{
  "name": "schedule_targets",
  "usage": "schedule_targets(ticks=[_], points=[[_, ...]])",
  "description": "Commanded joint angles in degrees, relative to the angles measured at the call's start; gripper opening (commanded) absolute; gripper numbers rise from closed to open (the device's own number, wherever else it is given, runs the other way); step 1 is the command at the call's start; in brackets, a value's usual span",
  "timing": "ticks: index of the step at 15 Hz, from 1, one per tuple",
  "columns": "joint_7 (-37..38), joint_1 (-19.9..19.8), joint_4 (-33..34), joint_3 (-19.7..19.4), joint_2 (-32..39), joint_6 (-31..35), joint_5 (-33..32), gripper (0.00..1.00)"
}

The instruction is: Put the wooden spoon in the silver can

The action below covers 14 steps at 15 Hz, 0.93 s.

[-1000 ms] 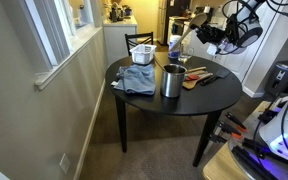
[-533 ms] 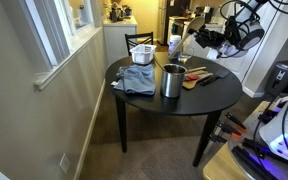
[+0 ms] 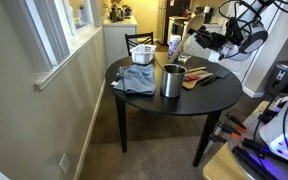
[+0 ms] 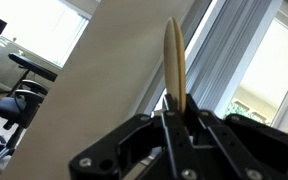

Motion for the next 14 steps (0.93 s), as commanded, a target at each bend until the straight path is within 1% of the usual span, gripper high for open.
schedule_targets(ticks=[1,2,6,14], points=[[4.12,0.53,-3.36,0.7,-2.87,3.21,4.06,0.06],[5.01,0.76,-0.94,0.81,-0.23,3.27,5.09,0.06],[6.83,0.7,-0.94,0.65,0.53,3.54,6.23,0.06],[9.53,-0.58,-0.93,-1.52,2.57,3.32,6.0,0.06]])
